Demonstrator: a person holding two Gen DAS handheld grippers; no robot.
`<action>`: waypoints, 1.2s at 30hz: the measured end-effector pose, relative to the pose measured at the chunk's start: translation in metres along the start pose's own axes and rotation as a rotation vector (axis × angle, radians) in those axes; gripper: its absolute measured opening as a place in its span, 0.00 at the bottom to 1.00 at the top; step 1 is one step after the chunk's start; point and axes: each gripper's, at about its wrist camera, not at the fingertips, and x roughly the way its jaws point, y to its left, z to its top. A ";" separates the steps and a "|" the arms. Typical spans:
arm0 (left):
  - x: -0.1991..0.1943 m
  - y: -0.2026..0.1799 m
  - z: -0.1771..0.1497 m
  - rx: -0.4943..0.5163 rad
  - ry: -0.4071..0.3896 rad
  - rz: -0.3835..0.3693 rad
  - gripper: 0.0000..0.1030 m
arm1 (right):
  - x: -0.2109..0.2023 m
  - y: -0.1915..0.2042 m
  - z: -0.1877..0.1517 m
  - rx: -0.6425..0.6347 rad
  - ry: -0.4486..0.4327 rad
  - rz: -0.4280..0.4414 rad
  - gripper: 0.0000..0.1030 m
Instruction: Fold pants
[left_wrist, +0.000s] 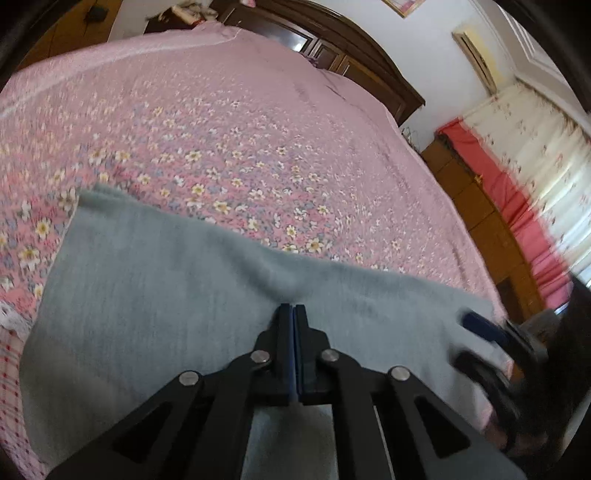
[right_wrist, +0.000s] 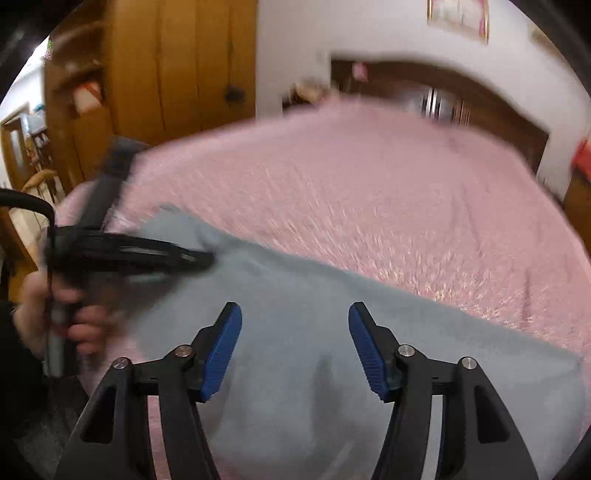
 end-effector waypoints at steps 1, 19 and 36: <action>0.002 -0.004 0.001 0.022 -0.008 0.022 0.03 | 0.012 -0.009 0.002 0.009 0.038 0.010 0.59; 0.055 -0.003 0.053 -0.200 -0.055 0.100 0.03 | -0.013 0.027 -0.107 0.101 0.018 -0.200 0.60; -0.063 -0.026 -0.056 -0.024 -0.313 0.104 0.53 | -0.053 0.008 -0.158 -0.004 0.002 -0.075 0.70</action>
